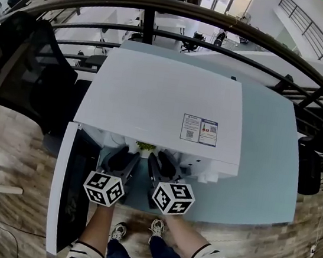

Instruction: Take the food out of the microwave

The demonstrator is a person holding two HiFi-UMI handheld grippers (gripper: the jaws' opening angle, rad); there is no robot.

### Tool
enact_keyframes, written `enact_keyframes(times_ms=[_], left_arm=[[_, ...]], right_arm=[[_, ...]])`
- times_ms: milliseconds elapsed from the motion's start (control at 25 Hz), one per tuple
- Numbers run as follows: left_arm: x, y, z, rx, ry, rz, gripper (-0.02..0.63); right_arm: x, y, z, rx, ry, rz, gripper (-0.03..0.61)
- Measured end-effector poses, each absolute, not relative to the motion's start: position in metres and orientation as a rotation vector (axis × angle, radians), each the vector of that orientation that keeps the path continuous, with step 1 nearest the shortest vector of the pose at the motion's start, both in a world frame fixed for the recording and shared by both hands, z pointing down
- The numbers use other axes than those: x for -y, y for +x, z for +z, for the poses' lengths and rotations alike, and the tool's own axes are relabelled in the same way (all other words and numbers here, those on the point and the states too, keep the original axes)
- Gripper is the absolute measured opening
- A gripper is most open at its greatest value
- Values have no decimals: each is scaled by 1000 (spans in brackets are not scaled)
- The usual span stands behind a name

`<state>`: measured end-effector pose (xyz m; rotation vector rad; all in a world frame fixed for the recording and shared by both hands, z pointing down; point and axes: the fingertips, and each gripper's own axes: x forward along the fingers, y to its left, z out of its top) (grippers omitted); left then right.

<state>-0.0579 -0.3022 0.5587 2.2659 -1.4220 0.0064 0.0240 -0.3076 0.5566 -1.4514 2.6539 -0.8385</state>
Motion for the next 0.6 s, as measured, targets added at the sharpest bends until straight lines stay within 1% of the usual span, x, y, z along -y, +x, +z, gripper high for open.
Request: enact_keyframes(times_ms=[280,600], left_arm=[[294,-62,563,1449,2207,-21,198],[306,-65,564,1444,2200,-24,198]], right_arm=[[307,41,565,-2605,-1514,-884,132],[314,41,567,-2596,-1528,-894,133]])
